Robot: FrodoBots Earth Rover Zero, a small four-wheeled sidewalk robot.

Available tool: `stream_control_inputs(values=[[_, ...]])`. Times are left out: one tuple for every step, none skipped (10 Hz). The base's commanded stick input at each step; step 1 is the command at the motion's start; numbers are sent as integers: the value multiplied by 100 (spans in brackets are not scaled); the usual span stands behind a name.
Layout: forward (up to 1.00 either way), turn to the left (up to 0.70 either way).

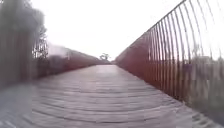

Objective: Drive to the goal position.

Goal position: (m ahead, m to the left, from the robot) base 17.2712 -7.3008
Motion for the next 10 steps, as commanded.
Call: stream_control_inputs(values=[[70, 0], [70, 0], [70, 0], [70, 0], [70, 0], [70, 0], [70, 0], [70, 0], [70, 0], [70, 0]])
